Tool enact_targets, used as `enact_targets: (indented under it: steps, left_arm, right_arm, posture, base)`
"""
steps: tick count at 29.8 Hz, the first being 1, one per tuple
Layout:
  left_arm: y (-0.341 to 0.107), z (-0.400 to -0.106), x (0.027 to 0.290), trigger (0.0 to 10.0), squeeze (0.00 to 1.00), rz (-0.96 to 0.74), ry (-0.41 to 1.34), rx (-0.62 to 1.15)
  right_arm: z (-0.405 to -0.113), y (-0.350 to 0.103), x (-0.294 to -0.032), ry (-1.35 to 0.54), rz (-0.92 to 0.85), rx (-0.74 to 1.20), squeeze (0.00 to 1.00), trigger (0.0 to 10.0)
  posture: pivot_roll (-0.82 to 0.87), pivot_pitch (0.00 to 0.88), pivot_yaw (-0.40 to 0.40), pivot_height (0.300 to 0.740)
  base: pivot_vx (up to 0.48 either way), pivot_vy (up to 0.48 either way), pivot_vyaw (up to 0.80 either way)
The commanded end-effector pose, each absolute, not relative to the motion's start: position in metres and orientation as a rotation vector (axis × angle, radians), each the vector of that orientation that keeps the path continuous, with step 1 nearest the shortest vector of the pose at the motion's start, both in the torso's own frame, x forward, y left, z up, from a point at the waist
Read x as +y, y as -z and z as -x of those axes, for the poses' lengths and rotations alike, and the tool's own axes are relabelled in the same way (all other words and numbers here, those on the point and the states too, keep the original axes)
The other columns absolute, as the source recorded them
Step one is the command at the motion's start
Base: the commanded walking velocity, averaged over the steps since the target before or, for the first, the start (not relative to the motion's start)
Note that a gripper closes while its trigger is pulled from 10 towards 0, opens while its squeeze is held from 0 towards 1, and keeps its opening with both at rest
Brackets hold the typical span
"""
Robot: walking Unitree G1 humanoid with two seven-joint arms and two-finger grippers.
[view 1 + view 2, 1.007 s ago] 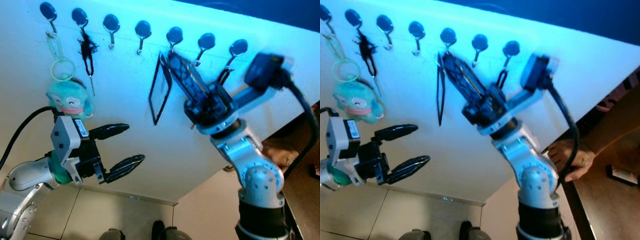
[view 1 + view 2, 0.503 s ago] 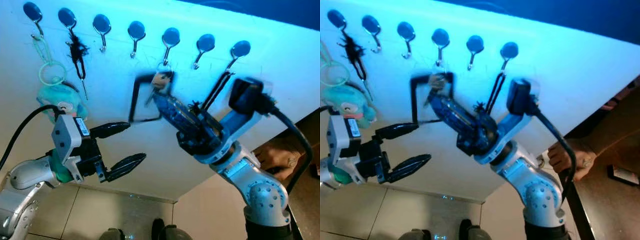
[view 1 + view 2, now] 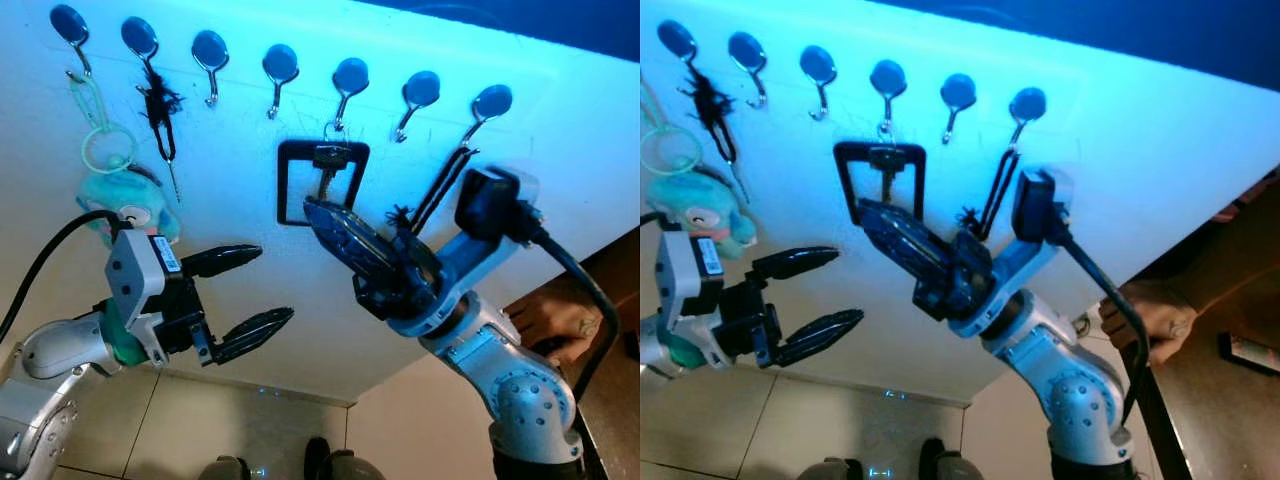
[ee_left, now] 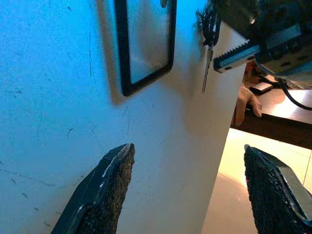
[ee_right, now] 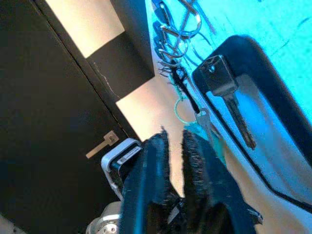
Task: Hang keys on a hook
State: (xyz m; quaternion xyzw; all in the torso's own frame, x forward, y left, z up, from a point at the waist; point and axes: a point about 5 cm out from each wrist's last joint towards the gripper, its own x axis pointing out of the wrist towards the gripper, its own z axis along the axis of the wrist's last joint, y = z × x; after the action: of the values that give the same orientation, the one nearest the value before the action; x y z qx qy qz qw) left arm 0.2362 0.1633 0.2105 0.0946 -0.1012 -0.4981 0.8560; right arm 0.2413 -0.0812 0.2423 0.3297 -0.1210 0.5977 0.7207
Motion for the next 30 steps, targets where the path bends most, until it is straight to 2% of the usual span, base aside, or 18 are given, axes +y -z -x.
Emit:
enact_targets:
  steps: [1, 6, 7, 8, 9, 10, 11, 13, 14, 17, 23, 25, 26, 27, 29, 30]
  left_arm:
    - [-0.209, -0.233, 0.158, 10.0, 1.00, -0.190, 1.080, -0.209]
    - [-0.206, -0.234, 0.160, 10.0, 0.96, -0.147, 1.056, -0.204]
    - [-0.201, -0.234, 0.162, 10.0, 0.82, -0.132, 1.045, -0.189]
    - [-0.194, -0.233, 0.164, 10.0, 0.42, -0.110, 1.044, -0.165]
    - [-0.189, -0.232, 0.164, 10.0, 0.28, -0.096, 1.045, -0.145]
    - [-0.189, -0.232, 0.164, 10.0, 0.28, -0.096, 1.045, -0.145]
    - [-0.182, -0.230, 0.165, 10.0, 0.22, -0.074, 1.053, -0.116]
    - [-0.177, -0.228, 0.165, 10.0, 0.22, -0.058, 1.058, -0.099]
    - [-0.170, -0.227, 0.166, 10.0, 0.06, -0.039, 1.057, -0.076]
    - [-0.156, -0.227, 0.171, 10.0, 0.00, -0.009, 1.031, -0.031]
    - [-0.131, -0.229, 0.181, 10.0, 0.00, 0.057, 0.944, 0.045]
    - [-0.117, -0.230, 0.186, 10.0, 0.00, 0.078, 0.898, 0.090]
    - [-0.092, -0.228, 0.194, 10.0, 0.00, 0.119, 0.835, 0.173]
    - [-0.092, -0.228, 0.194, 10.0, 0.00, 0.119, 0.835, 0.173]
    - [-0.041, -0.215, 0.208, 10.0, 0.00, 0.191, 0.709, 0.348]
    - [-0.041, -0.215, 0.208, 10.0, 0.00, 0.191, 0.709, 0.348]
  right_arm:
    - [-0.239, -0.238, -0.083, -1.328, -0.736, -0.260, 1.00, 10.0]
    - [-0.238, -0.223, -0.093, -1.332, -0.728, -0.214, 1.00, 10.0]
    - [-0.239, -0.213, -0.100, -1.314, -0.720, -0.180, 1.00, 10.0]
    - [-0.240, -0.203, -0.107, -1.286, -0.720, -0.147, 1.00, 10.0]
    - [-0.242, -0.196, -0.111, -1.266, -0.720, -0.127, 1.00, 10.0]
    - [-0.242, -0.196, -0.111, -1.266, -0.720, -0.127, 1.00, 10.0]
    - [-0.242, -0.191, -0.113, -1.254, -0.721, -0.112, 1.00, 10.0]
    - [-0.242, -0.188, -0.115, -1.248, -0.722, -0.105, 1.00, 10.0]
    - [-0.243, -0.184, -0.117, -1.236, -0.729, -0.096, 1.00, 10.0]
    - [-0.245, -0.177, -0.120, -1.215, -0.731, -0.078, 1.00, 10.0]
    - [-0.252, -0.152, -0.125, -1.125, -0.674, 0.010, 1.00, 10.0]
    - [-0.257, -0.136, -0.128, -1.061, -0.638, 0.071, 0.97, 10.0]
    - [-0.258, -0.116, -0.132, -1.011, -0.597, 0.147, 0.00, 10.0]
    - [-0.258, -0.116, -0.132, -1.011, -0.597, 0.147, 0.00, 10.0]
    - [-0.256, -0.079, -0.139, -0.926, -0.522, 0.295, 0.00, 10.0]
    - [-0.256, -0.079, -0.139, -0.926, -0.522, 0.295, 0.00, 10.0]
  posture:
    - [0.12, 0.133, -0.035, 0.740]
    - [0.12, 0.128, -0.036, 0.740]
    - [0.12, 0.128, -0.037, 0.740]
    - [0.12, 0.129, -0.036, 0.740]
    - [0.12, 0.130, -0.036, 0.740]
    - [0.12, 0.130, -0.036, 0.740]
    - [0.12, 0.130, -0.036, 0.740]
    - [0.12, 0.130, -0.036, 0.740]
    - [0.12, 0.132, -0.034, 0.740]
    - [0.13, 0.135, -0.032, 0.740]
    - [0.13, 0.134, -0.032, 0.740]
    - [0.13, 0.135, -0.031, 0.740]
    - [0.13, 0.134, -0.030, 0.740]
    - [0.13, 0.134, -0.030, 0.740]
    - [0.13, 0.131, -0.030, 0.740]
    - [0.13, 0.131, -0.030, 0.740]
  base:
    - [0.000, 0.000, 0.00]
    - [0.000, 0.000, 0.00]
    - [0.000, 0.000, 0.00]
    - [0.000, 0.000, 0.00]
    - [0.000, 0.000, 0.00]
    - [0.000, 0.000, 0.00]
    - [0.000, 0.000, 0.00]
    - [0.000, 0.000, 0.00]
    - [0.000, 0.000, 0.00]
    - [0.000, 0.000, 0.00]
    - [0.000, 0.000, 0.00]
    - [0.000, 0.000, 0.00]
    - [-0.259, 0.000, 0.00]
    - [-0.259, 0.000, 0.00]
    - [-0.298, 0.000, 0.00]
    - [-0.319, 0.000, 0.00]
